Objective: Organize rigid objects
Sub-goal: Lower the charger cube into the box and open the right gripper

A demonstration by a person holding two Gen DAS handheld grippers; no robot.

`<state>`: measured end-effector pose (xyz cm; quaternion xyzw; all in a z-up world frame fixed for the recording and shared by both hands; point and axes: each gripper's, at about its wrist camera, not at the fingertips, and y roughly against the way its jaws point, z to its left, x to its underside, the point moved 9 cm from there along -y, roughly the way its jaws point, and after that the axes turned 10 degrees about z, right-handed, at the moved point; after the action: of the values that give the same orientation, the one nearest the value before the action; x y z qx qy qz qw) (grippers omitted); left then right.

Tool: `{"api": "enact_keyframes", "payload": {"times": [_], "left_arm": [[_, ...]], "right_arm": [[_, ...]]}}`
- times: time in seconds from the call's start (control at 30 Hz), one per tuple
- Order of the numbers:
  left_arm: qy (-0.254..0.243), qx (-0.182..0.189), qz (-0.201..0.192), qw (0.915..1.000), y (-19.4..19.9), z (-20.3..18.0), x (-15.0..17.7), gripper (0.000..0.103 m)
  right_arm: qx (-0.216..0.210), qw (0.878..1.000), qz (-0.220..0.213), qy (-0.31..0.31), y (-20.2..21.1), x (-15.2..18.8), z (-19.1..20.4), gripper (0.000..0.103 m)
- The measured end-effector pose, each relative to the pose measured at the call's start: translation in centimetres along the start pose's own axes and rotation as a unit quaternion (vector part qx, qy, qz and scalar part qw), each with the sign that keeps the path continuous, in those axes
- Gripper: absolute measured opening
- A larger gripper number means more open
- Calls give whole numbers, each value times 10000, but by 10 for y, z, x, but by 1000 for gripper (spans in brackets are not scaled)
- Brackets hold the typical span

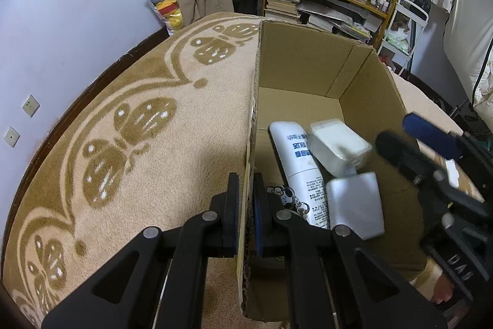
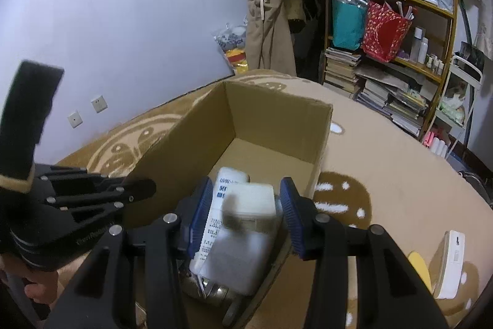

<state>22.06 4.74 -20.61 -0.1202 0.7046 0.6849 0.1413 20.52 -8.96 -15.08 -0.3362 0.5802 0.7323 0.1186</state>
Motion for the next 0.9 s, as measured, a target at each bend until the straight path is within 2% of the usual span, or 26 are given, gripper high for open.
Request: {"api": "enact_keyframes", "payload": {"times": [0.07,0.13,0.2,0.5,0.9], "left_arm": [[-14,-16,-13,10000,0,0,-1,9],[-21,-16,-5,10000,-1,1,-1,9],[-22,-14,-3,10000,-2,1,-1,9],[-47,-38,-11,10000,-1,1,0,9],[-59,-66,2,10000,-2,0,0,9]], "right_arm": [[58,10000,-41,-22,4,-4,-3,49],[126,9998,-76,-93,7,-8,-9,56],[201,9996,-132,-153,11,-9,-18,74],[766,9949,-74,-656,17,-5,-79,98],[1269,9749,62,-1827,12,18,-191,100]]}}
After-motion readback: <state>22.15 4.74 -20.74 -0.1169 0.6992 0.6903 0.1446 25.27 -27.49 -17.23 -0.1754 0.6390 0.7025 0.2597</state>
